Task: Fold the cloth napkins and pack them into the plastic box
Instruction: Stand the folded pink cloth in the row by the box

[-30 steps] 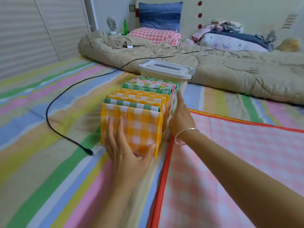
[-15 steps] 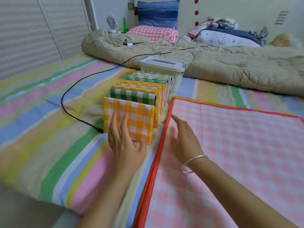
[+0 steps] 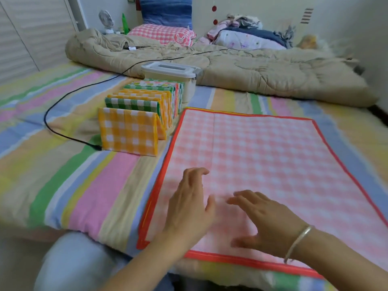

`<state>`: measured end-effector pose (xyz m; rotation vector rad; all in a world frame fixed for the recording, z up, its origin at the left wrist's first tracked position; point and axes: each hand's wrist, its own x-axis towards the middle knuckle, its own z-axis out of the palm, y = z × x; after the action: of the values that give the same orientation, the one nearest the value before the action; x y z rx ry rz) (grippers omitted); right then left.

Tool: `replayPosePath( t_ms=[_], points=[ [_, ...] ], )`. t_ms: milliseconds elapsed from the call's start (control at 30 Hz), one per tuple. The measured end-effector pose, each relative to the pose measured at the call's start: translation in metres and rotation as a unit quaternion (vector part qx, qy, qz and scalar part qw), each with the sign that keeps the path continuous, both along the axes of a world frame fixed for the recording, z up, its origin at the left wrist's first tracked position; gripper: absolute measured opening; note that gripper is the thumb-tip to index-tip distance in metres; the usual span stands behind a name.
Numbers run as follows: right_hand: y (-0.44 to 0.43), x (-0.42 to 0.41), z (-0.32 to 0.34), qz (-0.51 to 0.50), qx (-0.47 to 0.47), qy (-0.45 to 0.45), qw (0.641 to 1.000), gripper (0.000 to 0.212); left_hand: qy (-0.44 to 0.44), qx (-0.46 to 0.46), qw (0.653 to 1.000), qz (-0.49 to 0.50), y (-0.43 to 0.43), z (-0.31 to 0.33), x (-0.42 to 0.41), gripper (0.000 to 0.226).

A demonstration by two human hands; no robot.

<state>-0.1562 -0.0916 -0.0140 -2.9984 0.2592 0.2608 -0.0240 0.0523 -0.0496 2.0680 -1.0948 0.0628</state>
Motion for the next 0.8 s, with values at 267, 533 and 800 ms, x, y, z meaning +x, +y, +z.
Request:
replayPosePath(
  t_ms=[267, 533, 800],
  points=[
    [-0.023, -0.073, -0.019, -0.029, 0.041, -0.021, 0.999, 0.093, -0.072, 0.335, 0.910, -0.234, -0.007, 0.012, -0.030, 0.104],
    [-0.014, -0.092, 0.000, -0.148, 0.015, -0.138, 0.979, 0.035, 0.041, 0.288, 0.927, -0.239, -0.016, 0.026, -0.009, 0.046],
    [-0.010, -0.082, 0.030, -0.194, 0.029, -0.136, 0.971, 0.023, 0.157, 0.388, 0.858, -0.298, -0.025, 0.075, 0.011, 0.019]
  ],
)
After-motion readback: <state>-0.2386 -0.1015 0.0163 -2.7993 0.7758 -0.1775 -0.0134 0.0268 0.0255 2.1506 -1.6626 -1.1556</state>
